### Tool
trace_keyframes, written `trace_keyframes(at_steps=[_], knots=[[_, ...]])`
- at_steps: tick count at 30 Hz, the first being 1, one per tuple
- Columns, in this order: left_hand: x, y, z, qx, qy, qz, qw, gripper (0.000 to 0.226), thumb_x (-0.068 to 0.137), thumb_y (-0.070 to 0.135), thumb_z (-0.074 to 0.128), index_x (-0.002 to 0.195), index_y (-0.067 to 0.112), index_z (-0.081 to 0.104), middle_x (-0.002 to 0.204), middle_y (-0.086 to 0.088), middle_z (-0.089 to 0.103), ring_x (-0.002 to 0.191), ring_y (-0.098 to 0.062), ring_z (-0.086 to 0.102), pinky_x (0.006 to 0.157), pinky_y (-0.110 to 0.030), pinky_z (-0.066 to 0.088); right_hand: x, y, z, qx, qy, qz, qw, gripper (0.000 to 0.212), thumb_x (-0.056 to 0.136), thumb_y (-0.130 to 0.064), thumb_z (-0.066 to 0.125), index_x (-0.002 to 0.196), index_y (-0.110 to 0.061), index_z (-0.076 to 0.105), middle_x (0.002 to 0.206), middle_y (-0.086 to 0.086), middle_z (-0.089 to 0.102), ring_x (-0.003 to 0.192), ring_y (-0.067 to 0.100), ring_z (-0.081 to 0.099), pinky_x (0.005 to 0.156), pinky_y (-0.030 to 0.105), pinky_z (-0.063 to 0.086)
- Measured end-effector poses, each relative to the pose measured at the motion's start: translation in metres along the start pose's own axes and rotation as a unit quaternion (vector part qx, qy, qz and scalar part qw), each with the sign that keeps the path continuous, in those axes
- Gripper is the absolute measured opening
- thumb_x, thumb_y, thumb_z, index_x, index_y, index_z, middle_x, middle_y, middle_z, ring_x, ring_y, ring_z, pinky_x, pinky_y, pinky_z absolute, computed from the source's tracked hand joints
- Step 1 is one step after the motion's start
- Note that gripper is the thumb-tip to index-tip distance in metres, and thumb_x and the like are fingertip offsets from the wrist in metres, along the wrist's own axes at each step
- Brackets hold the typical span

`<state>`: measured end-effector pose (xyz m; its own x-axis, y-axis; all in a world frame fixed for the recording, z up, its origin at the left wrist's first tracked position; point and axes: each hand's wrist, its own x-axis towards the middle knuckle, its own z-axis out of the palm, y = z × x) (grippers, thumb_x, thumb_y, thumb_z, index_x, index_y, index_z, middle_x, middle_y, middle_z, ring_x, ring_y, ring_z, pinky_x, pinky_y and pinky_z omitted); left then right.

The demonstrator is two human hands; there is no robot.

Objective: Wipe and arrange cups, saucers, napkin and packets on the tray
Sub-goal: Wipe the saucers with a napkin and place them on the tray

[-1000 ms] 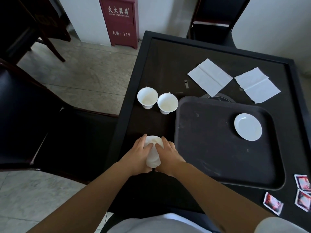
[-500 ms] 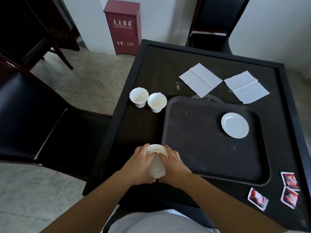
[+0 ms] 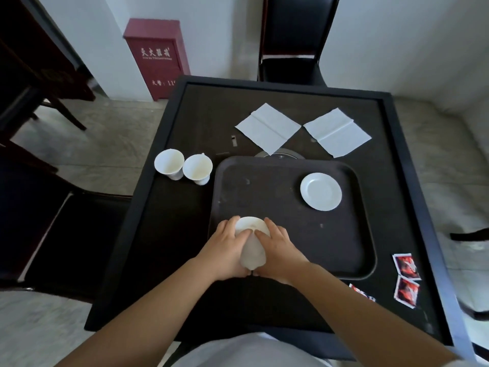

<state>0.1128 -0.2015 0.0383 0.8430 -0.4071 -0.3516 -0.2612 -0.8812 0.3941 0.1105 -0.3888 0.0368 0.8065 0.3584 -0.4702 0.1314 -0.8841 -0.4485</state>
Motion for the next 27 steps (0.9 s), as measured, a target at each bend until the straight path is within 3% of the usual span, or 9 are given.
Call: trace_keyframes(at_steps=[12, 27], knots=[[0.104, 0.002, -0.025, 0.018, 0.006, 0.007, 1.000, 0.097, 0.063, 0.058, 0.077, 0.142, 0.027, 0.031, 0.155, -0.001, 0.004, 0.139, -0.031, 0.009, 0.108, -0.045, 0.032, 0.073, 0.049, -0.057, -0.003, 0.011, 0.017, 1.000, 0.098, 0.068, -0.051, 0.080, 0.146, -0.033, 0.025, 0.161, -0.004, -0.007, 0.146, 0.024, -0.004, 0.111, 0.052, 0.029], [0.174, -0.034, -0.032, 0.001, -0.019, 0.002, 1.000, 0.096, 0.066, 0.053, 0.079, 0.144, 0.028, 0.030, 0.157, 0.000, 0.002, 0.140, -0.028, 0.004, 0.109, -0.046, 0.031, 0.149, 0.071, -0.065, 0.032, 0.004, 0.032, 0.999, 0.097, 0.067, -0.055, 0.078, 0.146, -0.033, 0.027, 0.161, -0.004, -0.004, 0.145, 0.022, -0.004, 0.112, 0.047, 0.028]])
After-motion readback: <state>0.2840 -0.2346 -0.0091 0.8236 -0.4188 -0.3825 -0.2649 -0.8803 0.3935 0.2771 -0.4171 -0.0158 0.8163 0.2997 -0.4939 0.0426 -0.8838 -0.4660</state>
